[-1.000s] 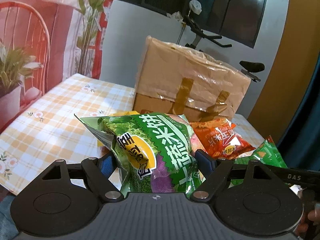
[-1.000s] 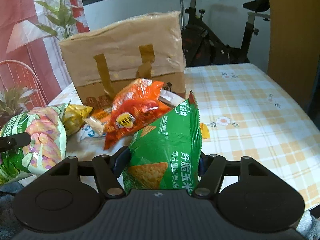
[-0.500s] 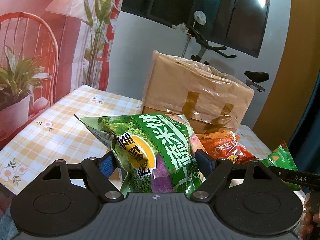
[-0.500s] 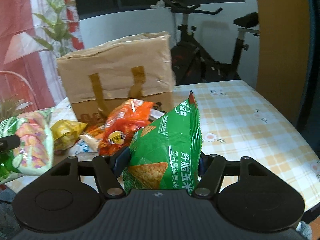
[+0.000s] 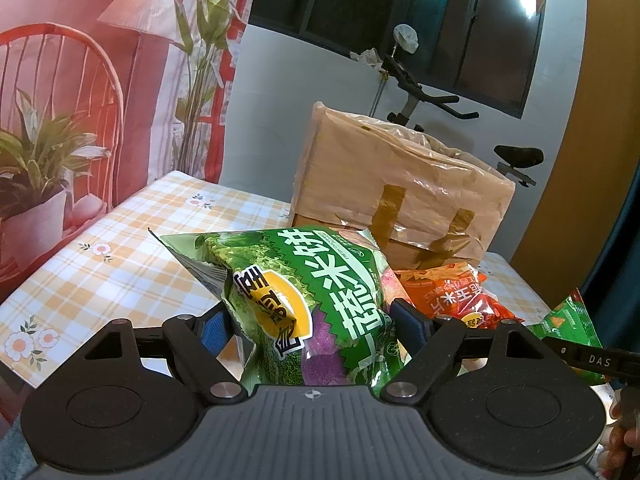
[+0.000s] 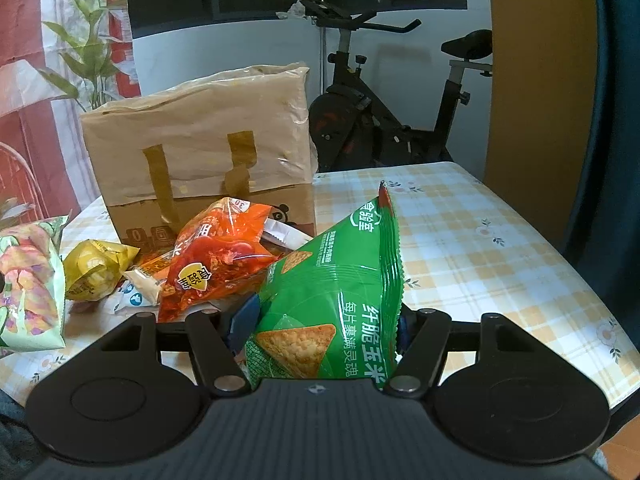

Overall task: Organize snacks
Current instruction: 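Grasp the green cracker bag with left tool while right tool grasps green chip bag, then lift both green bags and carry them over the paper bag opening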

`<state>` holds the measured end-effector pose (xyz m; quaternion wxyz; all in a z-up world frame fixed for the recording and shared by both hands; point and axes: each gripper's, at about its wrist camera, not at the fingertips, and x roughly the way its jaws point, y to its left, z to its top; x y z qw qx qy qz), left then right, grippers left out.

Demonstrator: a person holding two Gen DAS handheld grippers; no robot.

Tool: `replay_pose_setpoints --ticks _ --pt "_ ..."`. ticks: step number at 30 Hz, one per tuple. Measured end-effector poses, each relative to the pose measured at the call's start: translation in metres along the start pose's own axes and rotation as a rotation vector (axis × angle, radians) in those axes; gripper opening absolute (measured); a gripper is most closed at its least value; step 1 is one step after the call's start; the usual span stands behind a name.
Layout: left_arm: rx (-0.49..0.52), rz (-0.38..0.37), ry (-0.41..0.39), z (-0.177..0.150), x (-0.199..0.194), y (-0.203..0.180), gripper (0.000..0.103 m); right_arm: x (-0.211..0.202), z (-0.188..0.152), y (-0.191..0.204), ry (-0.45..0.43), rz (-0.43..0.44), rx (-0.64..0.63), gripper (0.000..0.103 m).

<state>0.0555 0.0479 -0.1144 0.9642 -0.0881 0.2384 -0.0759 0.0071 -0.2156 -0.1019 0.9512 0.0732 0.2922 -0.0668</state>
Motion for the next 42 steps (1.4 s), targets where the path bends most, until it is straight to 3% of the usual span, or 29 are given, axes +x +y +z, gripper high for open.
replay_pose_setpoints --ticks 9,13,21,27,36,42 --pt "0.016 0.021 -0.02 0.003 -0.002 0.0 0.083 0.0 0.003 -0.003 -0.019 -0.02 -0.002 0.067" --pt "0.029 0.045 -0.055 0.015 -0.005 0.003 0.083 -0.006 0.012 -0.009 -0.076 -0.048 -0.004 0.067" --pt "0.16 0.071 -0.19 0.058 -0.017 -0.007 0.083 -0.009 0.047 -0.037 -0.178 -0.134 -0.002 0.067" --pt "0.256 0.078 -0.252 0.105 -0.003 -0.025 0.083 -0.009 0.095 -0.037 -0.287 -0.099 -0.061 0.067" --pt "0.364 0.025 -0.203 0.171 0.042 -0.059 0.084 0.011 0.164 -0.004 -0.422 0.024 -0.164 0.067" --pt "0.415 0.029 -0.127 0.198 0.077 -0.064 0.084 0.039 0.192 0.01 -0.402 0.079 -0.173 0.067"
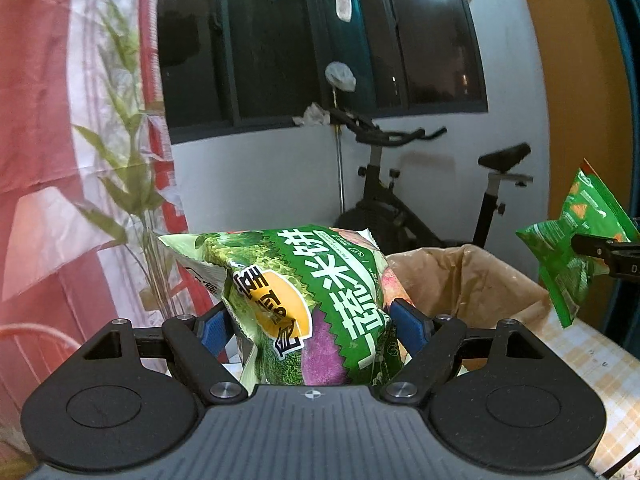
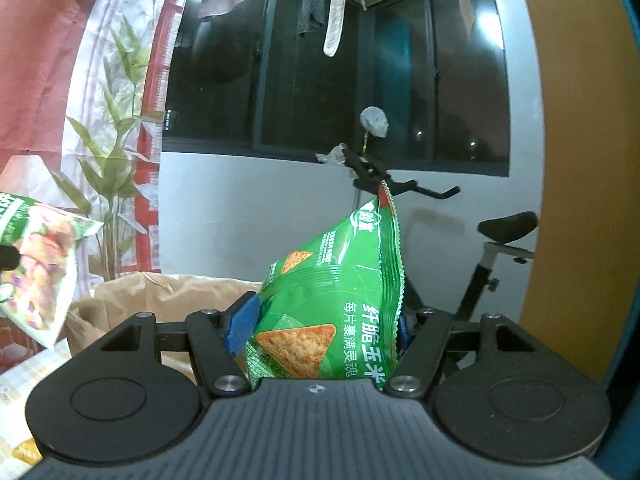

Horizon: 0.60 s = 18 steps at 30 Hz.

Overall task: Organize snacks
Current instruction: 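Lift both green bags and carry them over the paper bag opening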

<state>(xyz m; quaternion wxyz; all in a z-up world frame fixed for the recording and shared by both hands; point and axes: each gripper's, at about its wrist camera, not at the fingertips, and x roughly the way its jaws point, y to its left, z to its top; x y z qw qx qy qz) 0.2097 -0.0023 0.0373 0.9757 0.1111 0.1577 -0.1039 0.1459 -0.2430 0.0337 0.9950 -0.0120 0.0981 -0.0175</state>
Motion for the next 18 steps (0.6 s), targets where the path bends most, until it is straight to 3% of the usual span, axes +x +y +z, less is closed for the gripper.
replay_pose_setpoints --ticks 10,18 --pt "0.136 0.011 0.092 0.035 0.071 -0.002 0.084 0.053 0.019 0.005 0.028 0.075 0.058 0.067" --pt "0.318 0.019 0.138 0.047 0.123 -0.033 0.084 0.096 0.014 0.018 0.06 0.123 0.057 0.067"
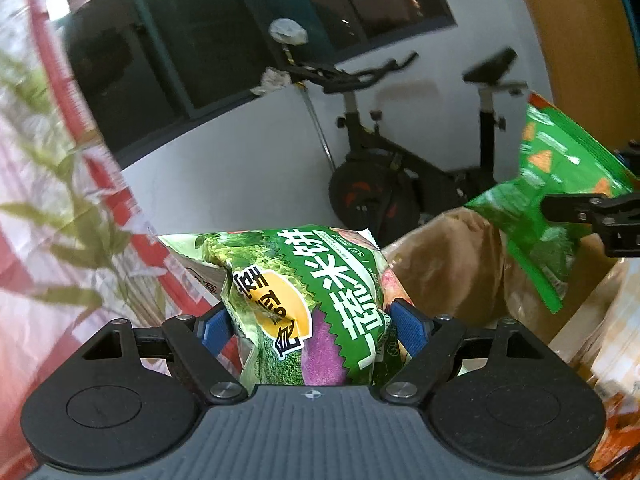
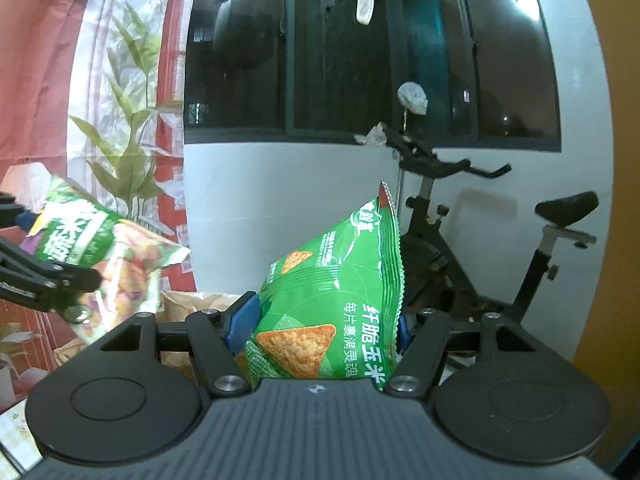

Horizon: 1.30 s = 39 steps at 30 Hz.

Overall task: Organize snacks
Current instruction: 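Lift both green bags and carry them over the paper bag opening, then open both tools to drop the green bags into the paper bag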

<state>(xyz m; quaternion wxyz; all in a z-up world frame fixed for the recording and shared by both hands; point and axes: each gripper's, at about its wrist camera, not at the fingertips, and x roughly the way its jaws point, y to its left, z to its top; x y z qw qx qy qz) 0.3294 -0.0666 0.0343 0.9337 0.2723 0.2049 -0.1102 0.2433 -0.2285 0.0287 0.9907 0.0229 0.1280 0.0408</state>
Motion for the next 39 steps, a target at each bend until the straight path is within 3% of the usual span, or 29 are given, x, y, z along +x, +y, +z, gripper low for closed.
replay_pose_setpoints --ticks 5,13,16,24,29,39 --pt "0.098 -0.028 0.061 -0.001 0.026 -0.022 0.085 0.022 -0.01 -0.001 0.065 0.026 0.005 0.067" --pt "0.046 -0.109 0.138 -0.011 0.047 -0.023 0.089 0.045 -0.026 -0.01 0.184 0.061 0.068 0.073" --pt "-0.002 -0.12 0.15 -0.014 0.049 -0.014 0.089 0.047 -0.028 -0.013 0.207 0.073 0.084 0.083" --pt "-0.224 -0.159 0.065 -0.012 0.028 0.022 0.089 0.031 -0.028 -0.011 0.208 0.06 0.106 0.086" --pt "-0.332 -0.142 0.008 -0.018 0.002 0.039 0.089 0.01 -0.028 -0.008 0.187 0.065 0.138 0.086" --pt "-0.454 -0.147 -0.035 -0.083 -0.059 0.056 0.09 -0.045 -0.052 0.004 0.146 0.092 0.151 0.087"
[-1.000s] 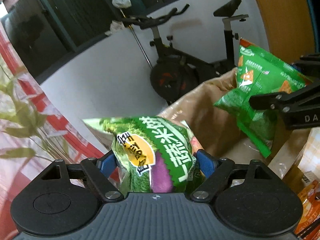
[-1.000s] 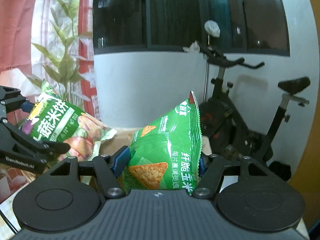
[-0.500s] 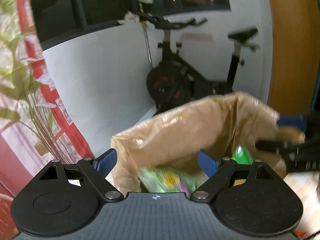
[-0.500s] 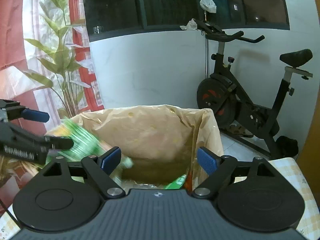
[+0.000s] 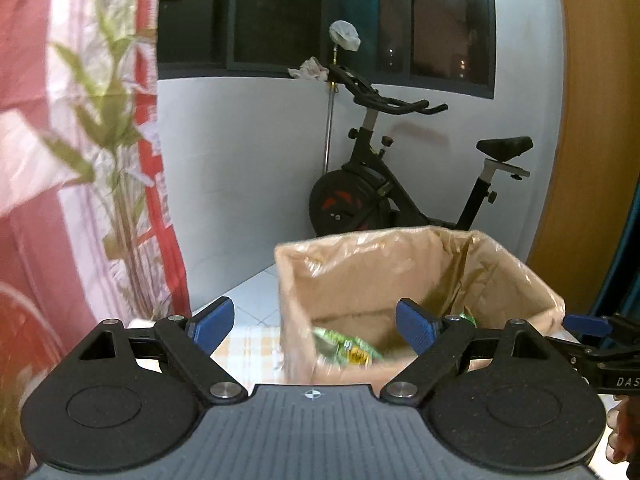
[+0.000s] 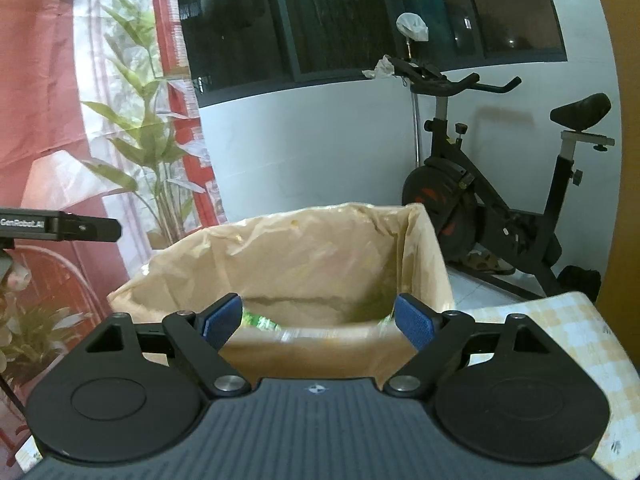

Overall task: Organize snacks
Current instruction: 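Open both tools to drop the green bags into the paper bag, then grasp the yellow chip bag with left tool while right tool grasps orange chip bag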

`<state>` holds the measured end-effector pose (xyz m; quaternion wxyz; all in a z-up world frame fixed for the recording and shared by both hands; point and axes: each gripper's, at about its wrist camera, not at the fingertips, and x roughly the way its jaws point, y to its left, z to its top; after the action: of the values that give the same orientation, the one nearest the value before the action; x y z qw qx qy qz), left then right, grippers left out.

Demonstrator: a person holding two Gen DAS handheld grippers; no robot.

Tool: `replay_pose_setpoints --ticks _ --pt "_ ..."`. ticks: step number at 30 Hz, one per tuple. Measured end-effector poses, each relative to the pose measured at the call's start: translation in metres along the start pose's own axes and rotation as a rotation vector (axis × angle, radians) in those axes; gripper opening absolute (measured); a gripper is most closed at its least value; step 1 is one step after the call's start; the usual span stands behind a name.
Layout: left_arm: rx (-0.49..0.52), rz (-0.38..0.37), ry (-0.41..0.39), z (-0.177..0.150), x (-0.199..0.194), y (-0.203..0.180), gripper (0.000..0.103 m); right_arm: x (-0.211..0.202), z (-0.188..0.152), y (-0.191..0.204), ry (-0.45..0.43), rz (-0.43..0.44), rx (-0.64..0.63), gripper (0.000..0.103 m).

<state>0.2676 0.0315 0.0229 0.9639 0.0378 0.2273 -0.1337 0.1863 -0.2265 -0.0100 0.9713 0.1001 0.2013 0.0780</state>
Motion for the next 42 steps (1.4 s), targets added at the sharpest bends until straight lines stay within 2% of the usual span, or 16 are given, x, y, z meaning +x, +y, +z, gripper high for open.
replay_pose_setpoints --ticks 6,10,18,26,30,37,42 --pt "-0.068 0.006 0.057 -0.051 -0.007 0.017 0.092 -0.003 -0.041 0.013 0.09 -0.002 -0.034 0.087" --pt "-0.116 0.0 0.14 -0.083 0.005 0.023 0.092 0.005 -0.069 0.02 0.179 -0.022 -0.059 0.087" --pt "-0.135 -0.018 0.236 -0.126 0.03 0.02 0.092 0.017 -0.09 0.015 0.27 -0.068 -0.027 0.087" --pt "-0.129 -0.015 0.361 -0.159 0.057 0.021 0.093 0.031 -0.112 0.022 0.368 -0.098 -0.065 0.101" --pt "-0.151 -0.029 0.401 -0.174 0.06 0.021 0.096 0.032 -0.118 0.027 0.36 -0.101 -0.116 0.103" --pt "-0.148 -0.016 0.463 -0.194 0.066 0.012 0.096 0.034 -0.119 0.028 0.353 -0.091 -0.123 0.103" --pt "-0.167 0.004 0.427 -0.194 0.058 0.012 0.086 0.033 -0.119 0.029 0.358 -0.085 -0.13 0.103"
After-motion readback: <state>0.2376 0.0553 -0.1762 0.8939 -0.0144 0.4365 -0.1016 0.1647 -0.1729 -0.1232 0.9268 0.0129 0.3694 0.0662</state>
